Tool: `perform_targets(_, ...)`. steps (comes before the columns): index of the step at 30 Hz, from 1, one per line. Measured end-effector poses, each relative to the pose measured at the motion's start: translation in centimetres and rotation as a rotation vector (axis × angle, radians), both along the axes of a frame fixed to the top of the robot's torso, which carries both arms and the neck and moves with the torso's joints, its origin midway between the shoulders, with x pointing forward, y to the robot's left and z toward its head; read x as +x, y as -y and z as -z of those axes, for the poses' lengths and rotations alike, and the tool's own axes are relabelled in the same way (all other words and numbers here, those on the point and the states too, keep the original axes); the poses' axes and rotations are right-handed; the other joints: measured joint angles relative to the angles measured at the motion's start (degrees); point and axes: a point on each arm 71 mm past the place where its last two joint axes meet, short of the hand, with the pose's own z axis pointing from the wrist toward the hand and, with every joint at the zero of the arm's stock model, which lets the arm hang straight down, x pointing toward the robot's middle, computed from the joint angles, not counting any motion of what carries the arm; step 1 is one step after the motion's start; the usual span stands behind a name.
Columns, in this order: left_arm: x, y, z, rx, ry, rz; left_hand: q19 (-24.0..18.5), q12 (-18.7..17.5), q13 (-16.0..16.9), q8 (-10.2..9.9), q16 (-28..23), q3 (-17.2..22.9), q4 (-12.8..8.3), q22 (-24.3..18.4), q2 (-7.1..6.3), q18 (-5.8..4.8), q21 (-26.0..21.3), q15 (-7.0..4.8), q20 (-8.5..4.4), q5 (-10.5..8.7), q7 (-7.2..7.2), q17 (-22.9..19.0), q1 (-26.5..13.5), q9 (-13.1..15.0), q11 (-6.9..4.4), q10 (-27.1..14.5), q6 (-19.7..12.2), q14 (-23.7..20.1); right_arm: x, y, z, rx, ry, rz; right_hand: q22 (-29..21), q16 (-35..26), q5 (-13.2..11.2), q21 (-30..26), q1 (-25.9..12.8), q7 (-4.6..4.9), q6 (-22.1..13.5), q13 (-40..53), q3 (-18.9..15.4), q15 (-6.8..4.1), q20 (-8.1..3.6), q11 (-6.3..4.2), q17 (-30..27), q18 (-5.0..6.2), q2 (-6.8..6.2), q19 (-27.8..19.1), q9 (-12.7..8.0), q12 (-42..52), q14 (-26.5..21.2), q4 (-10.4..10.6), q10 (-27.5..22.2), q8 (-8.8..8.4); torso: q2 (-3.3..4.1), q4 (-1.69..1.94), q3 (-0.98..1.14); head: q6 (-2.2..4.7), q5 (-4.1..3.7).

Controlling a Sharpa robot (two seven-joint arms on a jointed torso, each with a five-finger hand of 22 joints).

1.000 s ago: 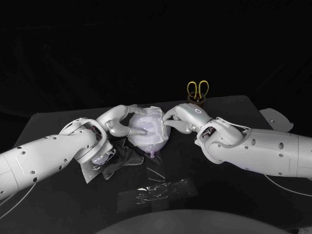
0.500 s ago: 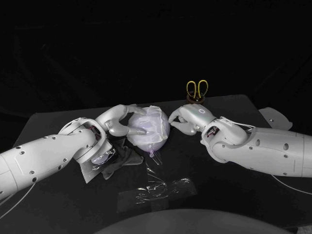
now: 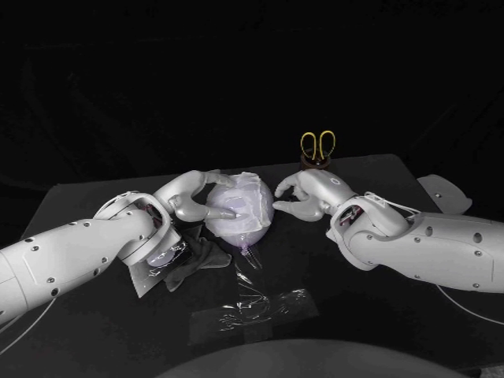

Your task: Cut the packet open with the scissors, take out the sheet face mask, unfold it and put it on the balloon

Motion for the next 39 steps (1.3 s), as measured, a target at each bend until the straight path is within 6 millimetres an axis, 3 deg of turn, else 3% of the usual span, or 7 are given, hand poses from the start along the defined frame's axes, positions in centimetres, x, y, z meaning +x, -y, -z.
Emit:
perform_targets(2, 0.0, 0.0, 0.0, 0.000, 0.000, 0.000, 0.00, 0.00, 0.00, 0.00, 0.00, 0.00, 0.00, 0.00, 0.00, 0.00, 0.00, 0.00, 0.00, 0.00, 0.00, 0.00, 0.00, 0.00, 0.00, 0.00, 0.00, 0.00, -0.2, -0.2, 0.0, 0.041, -0.029, 0.015, -0.23, 0.04, 0.00, -0.14, 0.29, 0.11, -0.11, 0.37, -0.61, 0.27, 0.49, 0.11, 0.00, -0.01, -0.39, -0.09, -0.17, 0.00, 0.09, 0.61, 0.10, -0.33, 0.01, 0.00, 0.01, 0.03, 0.00)
perform_targets(14, 0.0, 0.1, 0.0, -0.001, -0.001, 0.002, 0.00, 0.00, -0.01, 0.00, 0.00, 0.00, 0.00, -0.01, 0.00, 0.01, 0.00, 0.00, 0.00, 0.00, -0.09, 0.00, 0.00, -0.04, 0.00, 0.00, -0.09, 0.00, -0.2, -0.9, 0.3, 0.173, -0.143, 0.091, -0.38, 0.03, 0.17, -0.42, 0.96, -0.07, 0.74, 1.02, -1.03, 0.28, 0.69, 0.13, 0.04, -0.01, -1.32, 0.13, -0.28, 0.00, 0.09, 2.37, 0.10, -0.55, 0.07, 0.05, 0.01, -0.05, -0.12)
perform_targets(20, 0.0, 0.1, 0.0, -0.001, -0.001, 0.002, 0.00, 0.00, -0.01, -0.01, 0.00, 0.00, 0.00, -0.01, 0.00, 0.00, 0.00, 0.00, 0.00, 0.00, -0.09, 0.00, 0.00, -0.05, 0.00, 0.00, -0.09, 0.00, 0.2, -0.9, 0.6, 0.182, -0.164, 0.121, -0.26, -0.01, 0.48, -0.42, 1.83, -0.48, 1.56, 1.08, -0.72, 0.28, 0.89, 0.20, 0.04, -0.01, -0.45, 0.33, -0.34, -0.01, 0.09, 3.77, 0.40, -0.55, 0.05, 0.09, -0.03, -0.08, -0.12)
perform_targets(29, 0.0, 0.0, 0.0, 0.000, -0.002, 0.001, 0.21, 0.00, -0.02, -0.15, 0.00, 0.00, 0.00, -0.01, 0.00, 0.01, 0.00, 0.00, 0.22, 0.00, -0.10, -0.01, 0.00, -0.01, 0.00, 0.00, -0.10, 0.00, 0.6, -1.7, 0.9, 0.194, -0.182, 0.130, -0.05, -0.16, 0.48, -0.42, 2.63, -0.64, 2.53, 1.06, -0.26, 0.28, 0.89, 0.10, -0.01, -0.02, -0.13, 0.33, -0.48, -0.02, 0.08, 4.86, 0.50, -0.88, 0.07, 0.08, -0.03, -0.01, -0.01)
perform_targets(39, 0.0, 0.1, 0.0, 0.001, -0.003, 0.000, 0.21, 0.00, -0.02, -0.15, 0.00, 0.00, 0.00, -0.02, 0.00, 0.00, 0.00, 0.00, 0.21, 0.00, -0.10, -0.01, 0.00, 0.05, 0.00, -0.01, -0.10, 0.00, 0.6, -2.2, 1.0, 0.201, -0.196, 0.128, -0.07, 0.03, 0.48, -0.42, 3.14, -0.96, 3.27, 0.98, -0.58, 0.28, 0.66, 0.01, 0.00, -0.04, -0.65, 0.56, -0.48, -0.11, 0.08, 5.68, 0.81, -0.88, 0.04, 0.07, -0.03, -0.05, 0.00)
